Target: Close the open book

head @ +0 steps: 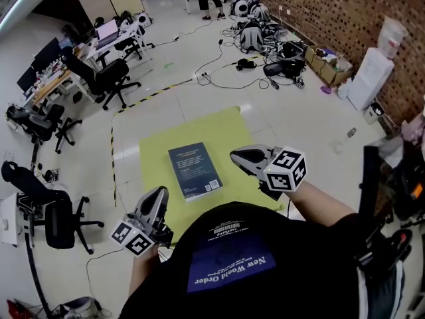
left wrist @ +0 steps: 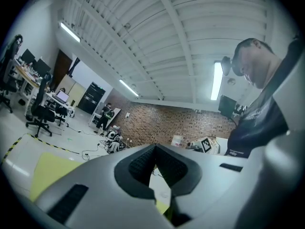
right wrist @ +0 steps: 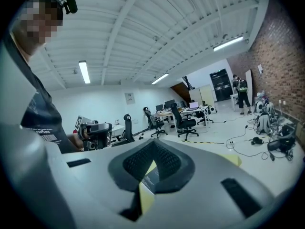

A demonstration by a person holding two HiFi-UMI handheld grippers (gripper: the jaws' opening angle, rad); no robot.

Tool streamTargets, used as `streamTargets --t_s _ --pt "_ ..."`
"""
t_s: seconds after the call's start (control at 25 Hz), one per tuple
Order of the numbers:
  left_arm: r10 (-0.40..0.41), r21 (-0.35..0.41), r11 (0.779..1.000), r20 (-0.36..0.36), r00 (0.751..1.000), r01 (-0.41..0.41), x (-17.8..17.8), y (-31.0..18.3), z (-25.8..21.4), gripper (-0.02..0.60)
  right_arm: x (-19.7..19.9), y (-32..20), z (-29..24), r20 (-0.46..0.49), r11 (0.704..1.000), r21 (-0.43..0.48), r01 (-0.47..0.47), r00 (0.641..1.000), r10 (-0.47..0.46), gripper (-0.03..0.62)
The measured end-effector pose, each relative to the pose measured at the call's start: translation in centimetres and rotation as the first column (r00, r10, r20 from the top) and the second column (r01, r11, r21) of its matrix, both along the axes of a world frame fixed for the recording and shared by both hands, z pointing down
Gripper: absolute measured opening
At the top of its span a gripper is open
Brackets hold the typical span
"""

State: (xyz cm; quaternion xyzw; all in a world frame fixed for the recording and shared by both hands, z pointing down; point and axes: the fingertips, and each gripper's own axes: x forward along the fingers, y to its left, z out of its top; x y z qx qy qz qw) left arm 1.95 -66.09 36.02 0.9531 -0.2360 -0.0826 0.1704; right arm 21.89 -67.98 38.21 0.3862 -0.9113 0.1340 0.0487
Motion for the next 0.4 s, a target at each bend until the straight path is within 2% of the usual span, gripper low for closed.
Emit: streamTargets --t_s 0.4 --pt "0.015 -0.001 1.000 0.004 1.000 -0.015 0.51 -0.22 0.08 0.006 -0.05 -0.28 -0.01 -0.008 1.000 0.002 0.015 1.000 -0.015 -0.017"
